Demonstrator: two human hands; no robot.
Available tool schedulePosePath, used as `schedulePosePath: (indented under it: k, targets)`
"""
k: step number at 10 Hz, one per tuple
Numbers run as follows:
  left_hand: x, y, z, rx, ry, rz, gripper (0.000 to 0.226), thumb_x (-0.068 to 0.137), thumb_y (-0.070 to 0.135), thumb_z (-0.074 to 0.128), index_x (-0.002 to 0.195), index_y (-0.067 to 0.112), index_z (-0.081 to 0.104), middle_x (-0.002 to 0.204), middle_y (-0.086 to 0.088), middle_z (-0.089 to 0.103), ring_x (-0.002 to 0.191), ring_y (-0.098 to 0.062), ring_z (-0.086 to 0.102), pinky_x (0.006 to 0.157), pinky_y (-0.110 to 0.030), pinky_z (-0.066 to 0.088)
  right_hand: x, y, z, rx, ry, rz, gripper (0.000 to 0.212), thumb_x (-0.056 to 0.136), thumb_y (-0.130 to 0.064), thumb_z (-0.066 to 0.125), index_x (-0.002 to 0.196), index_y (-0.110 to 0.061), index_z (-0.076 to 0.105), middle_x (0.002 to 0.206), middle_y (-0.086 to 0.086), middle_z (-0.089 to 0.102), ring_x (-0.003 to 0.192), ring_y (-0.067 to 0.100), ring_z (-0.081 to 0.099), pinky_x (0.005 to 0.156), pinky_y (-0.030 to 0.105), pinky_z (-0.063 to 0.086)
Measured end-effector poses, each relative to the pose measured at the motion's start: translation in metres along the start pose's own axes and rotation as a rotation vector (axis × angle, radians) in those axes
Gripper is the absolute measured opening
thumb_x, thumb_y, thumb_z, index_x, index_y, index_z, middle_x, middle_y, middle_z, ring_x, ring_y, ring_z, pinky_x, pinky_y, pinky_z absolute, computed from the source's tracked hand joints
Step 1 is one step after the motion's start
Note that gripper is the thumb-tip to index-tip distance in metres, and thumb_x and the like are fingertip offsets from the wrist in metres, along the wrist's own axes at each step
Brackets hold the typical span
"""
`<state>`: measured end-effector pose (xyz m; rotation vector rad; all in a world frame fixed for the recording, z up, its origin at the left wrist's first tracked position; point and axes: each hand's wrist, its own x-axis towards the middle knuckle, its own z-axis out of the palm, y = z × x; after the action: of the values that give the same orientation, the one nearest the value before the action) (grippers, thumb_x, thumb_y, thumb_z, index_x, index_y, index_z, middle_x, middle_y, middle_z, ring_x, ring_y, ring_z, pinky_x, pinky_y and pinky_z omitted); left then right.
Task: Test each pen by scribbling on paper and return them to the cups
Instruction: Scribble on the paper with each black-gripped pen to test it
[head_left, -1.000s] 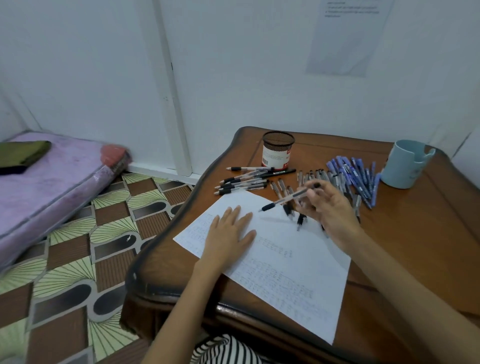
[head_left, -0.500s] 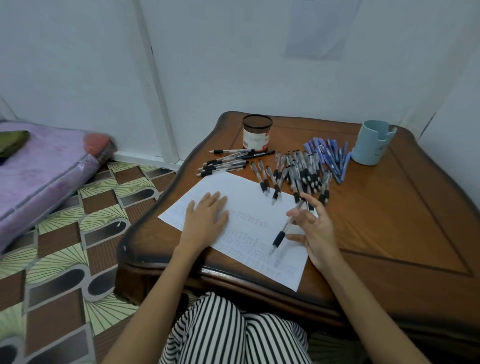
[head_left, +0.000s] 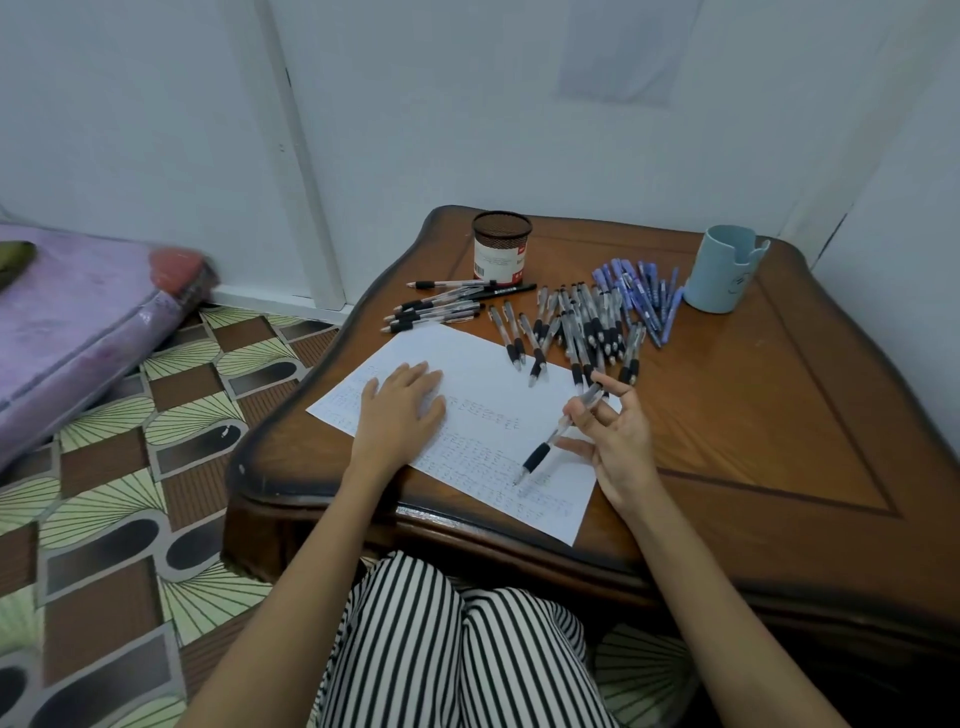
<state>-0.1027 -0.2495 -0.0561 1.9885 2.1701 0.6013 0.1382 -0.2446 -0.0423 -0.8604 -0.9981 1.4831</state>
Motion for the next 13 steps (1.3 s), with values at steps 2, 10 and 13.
schedulePosePath:
  k: [2,10,13]
  targets:
    - [0.001,-0.001,0.001,0.001,-0.002,0.002,0.045,0.099,0.036,0.038,0.143,0.025,0.038,0.153,0.004,0.029,0.144,-0.014,0.018,0.117,-0.044,0.006,0.001,-0.006,0.001,0.13,0.028,0.039,0.07,0.048,-0.036,0.078,0.112,-0.025,0.052,0.063,-0.005,0.061,0.049,0.002,0.054,0.046,0.017,0.05]
    - [0.0,0.0,0.0,0.014,-0.007,0.002,0.046,0.099,0.037,0.038,0.143,0.025,0.037,0.153,0.004,0.029,0.144,-0.014,0.017,0.117,-0.044,0.006,-0.002,-0.002,0.0,0.103,0.089,-0.005,0.008,0.101,-0.018,0.037,0.097,-0.019,0.044,0.039,-0.006,0.032,0.03,0.004,0.025,0.031,0.012,0.018]
    - [0.0,0.001,-0.001,-0.009,0.008,0.006,0.045,0.099,0.035,0.039,0.142,0.024,0.039,0.153,0.003,0.03,0.144,-0.014,0.018,0.117,-0.044,0.006,-0.002,-0.007,-0.012,0.493,0.072,0.074,0.03,0.088,-0.034,0.047,0.066,-0.016,0.056,0.038,-0.008,0.027,0.029,0.003,0.023,0.028,0.014,0.016]
